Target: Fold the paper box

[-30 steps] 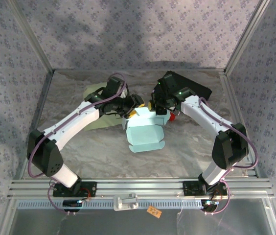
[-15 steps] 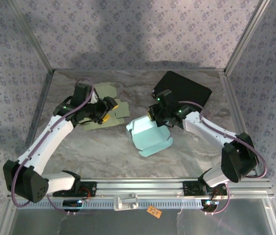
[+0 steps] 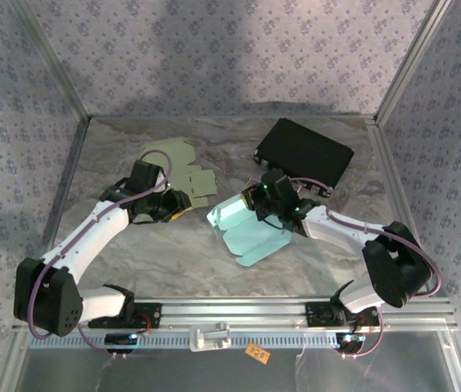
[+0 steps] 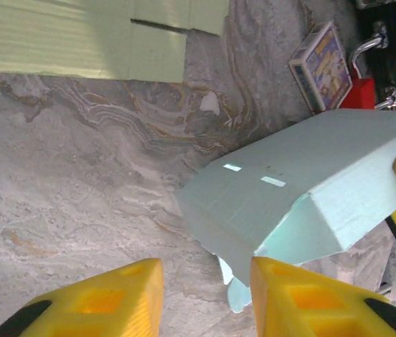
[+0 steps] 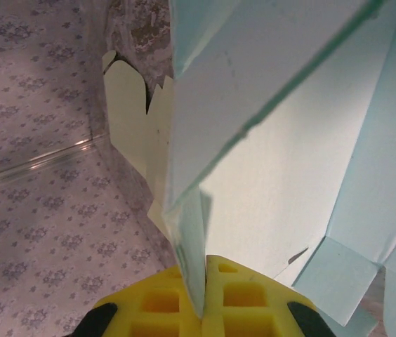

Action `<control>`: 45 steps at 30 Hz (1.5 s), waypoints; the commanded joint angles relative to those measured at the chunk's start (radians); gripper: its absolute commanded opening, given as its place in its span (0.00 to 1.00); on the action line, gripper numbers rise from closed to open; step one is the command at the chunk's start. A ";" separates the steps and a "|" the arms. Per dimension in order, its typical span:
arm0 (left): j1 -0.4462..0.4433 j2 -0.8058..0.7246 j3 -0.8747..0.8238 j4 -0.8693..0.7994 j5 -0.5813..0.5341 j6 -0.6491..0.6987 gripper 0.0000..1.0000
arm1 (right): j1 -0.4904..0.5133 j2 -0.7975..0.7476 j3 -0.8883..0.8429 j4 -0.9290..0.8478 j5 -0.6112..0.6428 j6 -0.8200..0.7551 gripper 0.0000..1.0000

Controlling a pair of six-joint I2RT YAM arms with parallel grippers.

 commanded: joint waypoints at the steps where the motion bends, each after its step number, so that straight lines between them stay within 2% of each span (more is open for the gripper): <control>1: -0.005 -0.042 -0.054 0.102 0.064 0.107 0.28 | -0.001 0.009 -0.039 0.023 0.034 0.006 0.00; 4: -0.040 -0.073 -0.119 0.144 0.059 0.205 0.25 | -0.002 0.016 -0.034 0.026 0.034 0.019 0.00; 6: -0.073 -0.099 -0.165 0.158 0.005 0.273 0.26 | -0.004 0.018 -0.033 0.029 0.033 0.034 0.00; 10: -0.126 -0.140 -0.262 0.269 -0.084 0.360 0.36 | -0.001 0.014 -0.027 0.010 0.031 0.055 0.00; 19: -0.225 -0.003 -0.245 0.425 -0.195 0.455 0.51 | 0.012 0.005 -0.026 -0.049 0.040 0.072 0.00; 26: -0.254 0.026 -0.269 0.511 -0.202 0.480 0.51 | 0.015 0.006 -0.029 -0.043 0.050 0.104 0.00; 34: -0.296 0.085 -0.245 0.526 -0.239 0.522 0.49 | 0.016 0.007 -0.021 -0.046 0.053 0.120 0.00; 45: -0.305 0.144 -0.245 0.601 -0.256 0.554 0.46 | 0.007 0.028 -0.009 -0.041 0.023 0.135 0.00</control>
